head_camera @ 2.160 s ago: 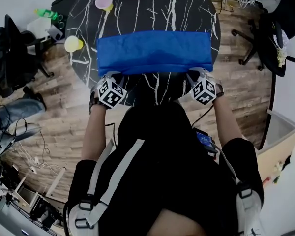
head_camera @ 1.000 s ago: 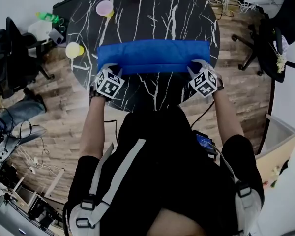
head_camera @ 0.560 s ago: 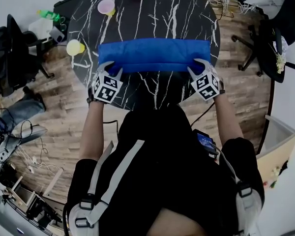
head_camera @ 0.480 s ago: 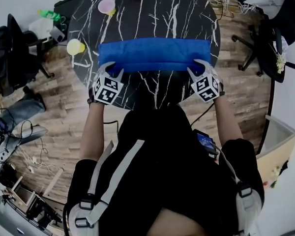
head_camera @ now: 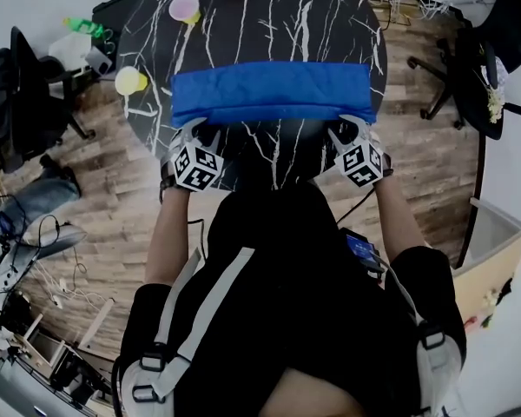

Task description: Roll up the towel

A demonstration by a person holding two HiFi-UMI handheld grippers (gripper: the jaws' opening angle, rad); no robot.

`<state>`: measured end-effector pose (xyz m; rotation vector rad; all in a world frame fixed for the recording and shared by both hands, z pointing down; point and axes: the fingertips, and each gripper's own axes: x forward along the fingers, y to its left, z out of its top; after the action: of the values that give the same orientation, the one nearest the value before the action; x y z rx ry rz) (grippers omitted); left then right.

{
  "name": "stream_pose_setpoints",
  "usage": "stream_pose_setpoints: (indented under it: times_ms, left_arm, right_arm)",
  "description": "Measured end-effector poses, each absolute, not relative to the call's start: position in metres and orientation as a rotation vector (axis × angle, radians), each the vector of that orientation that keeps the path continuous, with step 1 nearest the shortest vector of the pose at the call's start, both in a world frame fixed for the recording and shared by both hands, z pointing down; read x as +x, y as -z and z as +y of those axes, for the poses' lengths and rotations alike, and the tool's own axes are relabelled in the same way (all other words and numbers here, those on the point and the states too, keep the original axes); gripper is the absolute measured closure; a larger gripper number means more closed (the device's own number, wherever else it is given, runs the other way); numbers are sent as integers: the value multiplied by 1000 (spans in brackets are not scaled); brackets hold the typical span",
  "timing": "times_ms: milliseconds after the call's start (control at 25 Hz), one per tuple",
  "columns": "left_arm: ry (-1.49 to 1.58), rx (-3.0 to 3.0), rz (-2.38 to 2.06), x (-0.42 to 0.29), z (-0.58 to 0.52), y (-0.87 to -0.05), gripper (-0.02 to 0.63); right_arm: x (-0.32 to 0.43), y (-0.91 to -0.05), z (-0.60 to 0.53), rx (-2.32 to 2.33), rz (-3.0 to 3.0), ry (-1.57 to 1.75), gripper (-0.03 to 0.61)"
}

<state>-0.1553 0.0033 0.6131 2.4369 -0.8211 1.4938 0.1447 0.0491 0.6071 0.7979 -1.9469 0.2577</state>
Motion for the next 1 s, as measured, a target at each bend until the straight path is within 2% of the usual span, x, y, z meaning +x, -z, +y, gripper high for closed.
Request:
stream_pose_setpoints:
  times_ms: [360, 560, 760, 920, 1000]
  left_arm:
    - [-1553, 2337, -798, -165, -5, -630, 440]
    - [-1525, 2288, -803, -169, -11, -629, 491]
    - [-1520, 2279, -779, -169, -14, -630, 494]
    - [-1489, 2278, -802, -172, -16, -630, 544]
    - [-1481, 2276, -809, -173, -12, -630, 565]
  right_arm:
    - [165, -623, 31, 813, -1905, -320, 448]
    - [168, -621, 18, 782, -1913, -338, 469]
    - [167, -621, 18, 745, -1934, -333, 471]
    - [167, -620, 19, 743, -1933, -316, 538]
    - [168, -622, 25, 725, -1927, -309, 543]
